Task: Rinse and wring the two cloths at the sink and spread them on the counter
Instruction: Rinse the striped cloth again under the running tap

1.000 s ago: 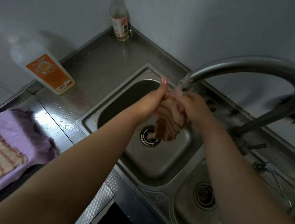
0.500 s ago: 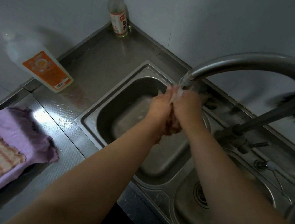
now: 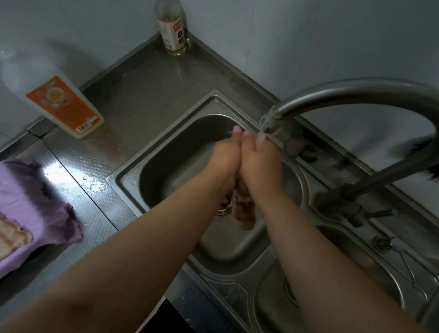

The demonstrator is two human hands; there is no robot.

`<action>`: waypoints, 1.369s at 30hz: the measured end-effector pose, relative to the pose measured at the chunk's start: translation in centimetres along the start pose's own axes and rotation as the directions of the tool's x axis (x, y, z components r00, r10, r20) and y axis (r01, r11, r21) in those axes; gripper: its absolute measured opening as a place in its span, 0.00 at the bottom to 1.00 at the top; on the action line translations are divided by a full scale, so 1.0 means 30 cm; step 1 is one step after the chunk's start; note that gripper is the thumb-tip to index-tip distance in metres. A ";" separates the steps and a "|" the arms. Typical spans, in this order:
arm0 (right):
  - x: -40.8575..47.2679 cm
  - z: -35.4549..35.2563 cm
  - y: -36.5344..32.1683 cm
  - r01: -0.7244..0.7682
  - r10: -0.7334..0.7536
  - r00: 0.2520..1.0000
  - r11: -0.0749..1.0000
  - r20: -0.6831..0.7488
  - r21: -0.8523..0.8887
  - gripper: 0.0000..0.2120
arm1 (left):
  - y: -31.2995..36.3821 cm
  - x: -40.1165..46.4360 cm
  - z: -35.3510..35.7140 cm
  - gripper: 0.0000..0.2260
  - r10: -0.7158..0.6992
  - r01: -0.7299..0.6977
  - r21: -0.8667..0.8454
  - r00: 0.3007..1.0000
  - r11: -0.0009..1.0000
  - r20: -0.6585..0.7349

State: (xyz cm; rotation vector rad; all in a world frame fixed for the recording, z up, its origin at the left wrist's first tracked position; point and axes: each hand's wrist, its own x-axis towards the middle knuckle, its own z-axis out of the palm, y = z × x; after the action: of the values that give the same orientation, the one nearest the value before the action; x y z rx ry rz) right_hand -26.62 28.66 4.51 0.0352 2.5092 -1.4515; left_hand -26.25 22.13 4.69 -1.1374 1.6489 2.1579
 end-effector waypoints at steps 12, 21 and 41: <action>0.093 -0.170 0.149 -0.278 0.164 0.958 0.738 0.237 0.615 0.13 | -0.049 -0.001 -0.161 0.18 0.230 -0.221 -0.066 0.946 0.973 0.230; 0.054 -0.198 0.099 -0.049 -0.073 0.945 0.933 0.320 0.356 0.11 | -0.017 -0.001 -0.189 0.14 0.390 -0.443 0.150 0.874 0.884 0.289; 0.124 -0.234 0.080 -0.259 0.039 0.900 0.850 0.435 0.459 0.09 | 0.022 0.133 -0.267 0.22 0.014 -0.261 0.381 0.840 0.887 0.542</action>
State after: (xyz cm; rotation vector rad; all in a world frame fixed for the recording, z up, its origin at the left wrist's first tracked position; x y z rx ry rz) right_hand -31.27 35.52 5.01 0.0184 1.6991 -1.7915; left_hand -25.73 13.63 1.83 -0.2579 1.8413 1.7894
